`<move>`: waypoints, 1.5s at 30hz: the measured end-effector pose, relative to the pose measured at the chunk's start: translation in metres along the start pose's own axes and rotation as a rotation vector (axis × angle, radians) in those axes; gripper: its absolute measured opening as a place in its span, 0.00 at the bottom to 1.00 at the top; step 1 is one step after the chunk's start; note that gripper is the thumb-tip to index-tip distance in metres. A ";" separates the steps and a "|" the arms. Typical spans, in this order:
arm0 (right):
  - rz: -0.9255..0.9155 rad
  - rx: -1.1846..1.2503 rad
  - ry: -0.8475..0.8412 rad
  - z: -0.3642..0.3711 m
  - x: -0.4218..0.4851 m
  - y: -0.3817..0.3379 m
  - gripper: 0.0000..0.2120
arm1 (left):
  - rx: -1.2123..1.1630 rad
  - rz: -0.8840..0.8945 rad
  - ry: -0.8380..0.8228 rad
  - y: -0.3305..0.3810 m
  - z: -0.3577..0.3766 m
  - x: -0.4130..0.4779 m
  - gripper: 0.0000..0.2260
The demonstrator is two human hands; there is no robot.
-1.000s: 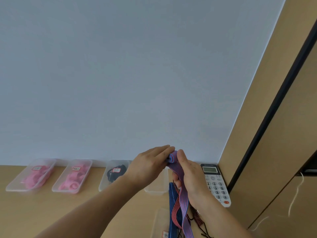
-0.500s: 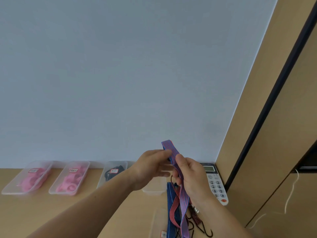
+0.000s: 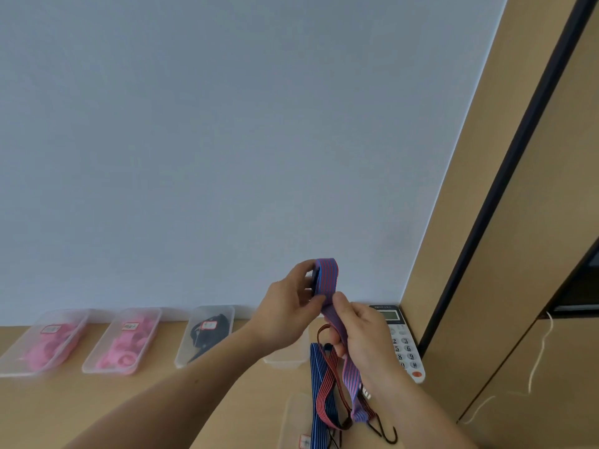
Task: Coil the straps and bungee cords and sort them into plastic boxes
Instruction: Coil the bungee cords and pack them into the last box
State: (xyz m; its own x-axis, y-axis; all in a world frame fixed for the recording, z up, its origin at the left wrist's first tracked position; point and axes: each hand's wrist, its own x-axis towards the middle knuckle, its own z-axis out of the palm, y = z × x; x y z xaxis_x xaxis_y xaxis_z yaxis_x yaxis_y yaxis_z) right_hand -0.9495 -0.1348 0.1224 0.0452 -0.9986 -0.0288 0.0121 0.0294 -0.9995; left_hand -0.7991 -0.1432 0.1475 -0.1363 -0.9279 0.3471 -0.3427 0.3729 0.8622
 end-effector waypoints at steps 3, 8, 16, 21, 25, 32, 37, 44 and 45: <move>0.036 0.102 -0.003 0.002 -0.001 -0.005 0.26 | 0.213 0.204 0.012 -0.006 0.003 -0.005 0.20; 0.093 0.185 -0.046 0.002 -0.002 -0.012 0.34 | 0.586 0.539 0.070 -0.013 0.000 -0.003 0.24; 0.007 0.150 -0.042 0.003 -0.006 -0.018 0.29 | 0.302 0.221 0.072 -0.029 -0.001 -0.001 0.20; -0.077 0.119 -0.019 -0.001 -0.003 -0.021 0.23 | -0.573 -0.539 -0.195 -0.003 -0.007 0.007 0.17; -0.111 0.074 -0.010 0.001 -0.006 -0.014 0.25 | -0.600 -0.450 -0.345 0.005 -0.002 0.006 0.17; -0.054 0.090 -0.006 -0.012 -0.004 -0.008 0.30 | -0.735 -0.387 -0.142 0.008 0.011 0.014 0.15; 0.005 0.065 0.031 -0.017 -0.004 0.000 0.25 | -0.517 -0.240 0.045 0.009 0.011 0.018 0.17; 0.050 0.155 -0.026 -0.011 0.000 -0.010 0.33 | 0.101 0.224 0.067 -0.006 0.012 0.007 0.20; 0.057 0.169 -0.035 -0.011 0.002 -0.010 0.36 | 0.191 0.285 0.080 -0.009 0.011 0.006 0.19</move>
State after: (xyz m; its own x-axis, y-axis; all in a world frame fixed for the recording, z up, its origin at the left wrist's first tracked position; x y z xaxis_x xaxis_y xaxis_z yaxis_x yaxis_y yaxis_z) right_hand -0.9606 -0.1372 0.1322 0.0855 -0.9930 -0.0819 0.1761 0.0960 -0.9797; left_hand -0.8067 -0.1518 0.1379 -0.1806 -0.7809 0.5980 -0.4706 0.6025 0.6447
